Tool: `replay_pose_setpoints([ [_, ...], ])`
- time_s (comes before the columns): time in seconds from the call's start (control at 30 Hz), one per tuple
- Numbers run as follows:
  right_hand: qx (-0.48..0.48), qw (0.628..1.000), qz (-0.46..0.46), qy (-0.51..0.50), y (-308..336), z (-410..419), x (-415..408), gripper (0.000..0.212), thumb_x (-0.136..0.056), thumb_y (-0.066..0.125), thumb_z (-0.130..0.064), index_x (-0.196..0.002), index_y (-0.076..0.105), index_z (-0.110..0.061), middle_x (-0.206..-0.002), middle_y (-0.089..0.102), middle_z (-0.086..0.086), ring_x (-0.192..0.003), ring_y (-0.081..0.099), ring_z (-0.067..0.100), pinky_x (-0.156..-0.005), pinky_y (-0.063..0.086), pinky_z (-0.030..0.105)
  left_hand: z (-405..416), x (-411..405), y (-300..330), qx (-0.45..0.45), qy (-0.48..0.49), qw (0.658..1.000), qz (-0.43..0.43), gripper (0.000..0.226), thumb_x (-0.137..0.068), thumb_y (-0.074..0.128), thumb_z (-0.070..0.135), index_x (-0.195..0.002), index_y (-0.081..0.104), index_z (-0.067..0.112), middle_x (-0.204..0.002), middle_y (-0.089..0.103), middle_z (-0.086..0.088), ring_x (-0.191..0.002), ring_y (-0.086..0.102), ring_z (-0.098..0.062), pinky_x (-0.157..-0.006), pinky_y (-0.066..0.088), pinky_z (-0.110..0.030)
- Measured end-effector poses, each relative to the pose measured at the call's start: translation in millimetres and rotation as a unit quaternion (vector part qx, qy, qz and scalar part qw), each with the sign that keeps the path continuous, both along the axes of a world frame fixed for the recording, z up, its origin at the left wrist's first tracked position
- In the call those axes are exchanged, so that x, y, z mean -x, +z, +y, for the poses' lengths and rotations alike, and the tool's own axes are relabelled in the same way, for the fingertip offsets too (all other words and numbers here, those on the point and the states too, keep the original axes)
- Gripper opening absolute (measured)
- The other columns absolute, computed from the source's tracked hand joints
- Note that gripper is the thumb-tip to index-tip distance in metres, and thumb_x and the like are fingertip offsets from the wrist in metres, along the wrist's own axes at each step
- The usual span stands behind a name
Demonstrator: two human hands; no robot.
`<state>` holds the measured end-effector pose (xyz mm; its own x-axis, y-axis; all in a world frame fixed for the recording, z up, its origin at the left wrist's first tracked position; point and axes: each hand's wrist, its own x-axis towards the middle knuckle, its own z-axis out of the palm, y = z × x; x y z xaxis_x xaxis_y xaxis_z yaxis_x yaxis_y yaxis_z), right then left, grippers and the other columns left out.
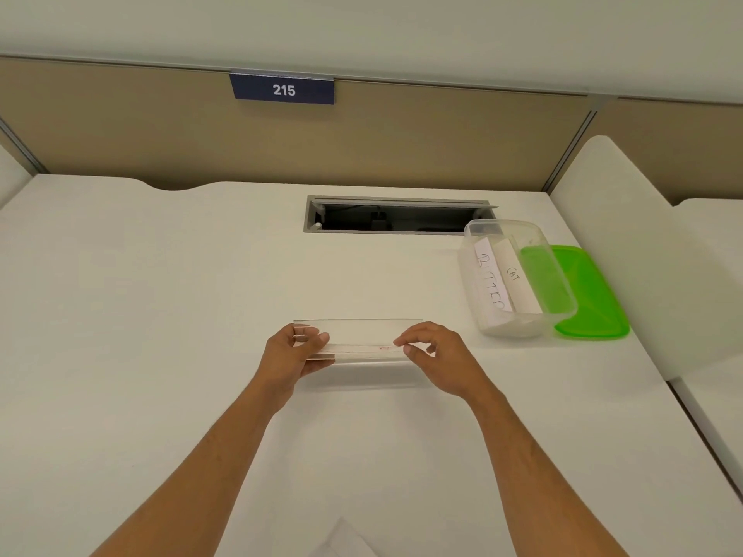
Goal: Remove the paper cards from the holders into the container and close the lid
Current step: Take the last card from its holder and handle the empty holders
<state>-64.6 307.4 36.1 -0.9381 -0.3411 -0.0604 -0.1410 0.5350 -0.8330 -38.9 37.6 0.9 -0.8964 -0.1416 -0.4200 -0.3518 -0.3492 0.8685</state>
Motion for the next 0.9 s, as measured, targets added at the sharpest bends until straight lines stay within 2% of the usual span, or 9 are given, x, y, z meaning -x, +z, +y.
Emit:
replay_pose_setpoints([
  [0.07,-0.028,0.999,-0.004,0.015,-3.8,0.8,-0.6,0.015,-0.091,0.065,-0.021,-0.1,0.075,-0.028,-0.109,0.064,-0.017,-0.105,0.053,-0.001,-0.08,0.033,0.005,0.5,1.3,-1.1,0.002,0.006,1.0,-0.001,0.02,-0.082,0.075,0.003,-0.098,0.062,-0.001,-0.104,0.055,-0.015,-0.085,0.066,-0.033,-0.074,0.06,-0.039],
  [0.17,-0.027,0.999,-0.027,0.003,-7.3,2.2,-1.9,0.016,-0.09,0.065,-0.032,-0.104,0.075,-0.03,-0.116,0.061,-0.02,-0.109,0.049,-0.008,-0.084,0.033,0.006,0.3,2.6,-1.3,0.005,0.005,1.0,-0.001,0.019,-0.083,0.071,-0.002,-0.1,0.062,-0.001,-0.104,0.057,-0.012,-0.084,0.068,-0.036,-0.072,0.06,-0.037],
  [0.33,-0.025,0.998,-0.011,-0.052,-14.9,0.8,-2.3,0.023,-0.095,0.058,-0.036,-0.11,0.073,-0.027,-0.121,0.057,-0.015,-0.115,0.046,0.0,-0.089,0.036,0.012,0.1,4.6,-1.8,0.001,0.006,1.0,0.006,0.027,-0.082,0.072,-0.005,-0.106,0.061,0.003,-0.109,0.063,-0.012,-0.086,0.073,-0.036,-0.071,0.061,-0.035],
  [0.4,0.022,0.991,-0.012,-0.13,-17.4,-2.6,-2.8,0.016,-0.093,0.063,-0.032,-0.103,0.075,-0.025,-0.117,0.058,-0.011,-0.109,0.053,0.002,-0.086,0.04,0.014,1.0,5.4,-1.9,-0.004,0.004,1.0,0.01,0.031,-0.081,0.073,-0.005,-0.107,0.061,0.004,-0.11,0.063,-0.012,-0.085,0.073,-0.037,-0.072,0.061,-0.035],
  [0.47,0.09,0.974,-0.052,-0.201,-17.7,-4.9,-2.3,0.006,-0.089,0.068,-0.025,-0.091,0.074,-0.026,-0.108,0.066,-0.008,-0.096,0.065,0.006,-0.077,0.048,0.018,2.1,6.4,-1.6,-0.003,0.001,1.0,0.013,0.031,-0.079,0.075,-0.004,-0.106,0.062,0.006,-0.11,0.063,-0.013,-0.085,0.073,-0.036,-0.072,0.061,-0.035],
  [0.57,0.201,0.938,-0.143,-0.244,-17.9,-5.0,-0.8,0.006,-0.088,0.068,-0.009,-0.088,0.07,-0.015,-0.097,0.07,0.006,-0.074,0.074,0.023,-0.067,0.059,0.034,3.6,7.5,1.0,0.008,-0.007,1.0,0.018,0.029,-0.079,0.075,-0.005,-0.102,0.064,0.007,-0.11,0.064,-0.012,-0.087,0.074,-0.031,-0.072,0.061,-0.035],
  [0.67,0.231,0.921,-0.158,-0.272,-16.9,-2.6,0.8,0.009,-0.085,0.067,0.002,-0.088,0.063,-0.005,-0.089,0.067,0.016,-0.069,0.073,0.03,-0.06,0.058,0.033,5.0,7.9,5.4,0.019,-0.02,0.999,0.024,0.028,-0.078,0.075,-0.006,-0.099,0.065,0.009,-0.107,0.065,-0.011,-0.086,0.073,-0.028,-0.072,0.061,-0.034],
  [0.77,0.268,0.904,-0.171,-0.286,-13.5,0.4,2.1,0.018,-0.083,0.068,0.004,-0.093,0.056,-0.005,-0.086,0.065,0.02,-0.065,0.071,0.03,-0.059,0.058,0.033,7.2,7.5,9.1,0.017,-0.029,0.999,0.033,0.027,-0.078,0.075,-0.006,-0.098,0.065,0.009,-0.105,0.064,-0.011,-0.087,0.072,-0.025,-0.072,0.06,-0.033],
  [0.9,0.311,0.887,-0.193,-0.281,-8.2,3.9,3.2,0.024,-0.084,0.063,0.01,-0.101,0.055,-0.005,-0.086,0.066,0.02,-0.064,0.07,0.027,-0.061,0.058,0.032,8.5,8.1,11.3,0.004,-0.039,0.999,0.035,0.024,-0.084,0.071,-0.003,-0.103,0.064,0.009,-0.107,0.067,-0.011,-0.089,0.073,-0.026,-0.075,0.06,-0.034],
])
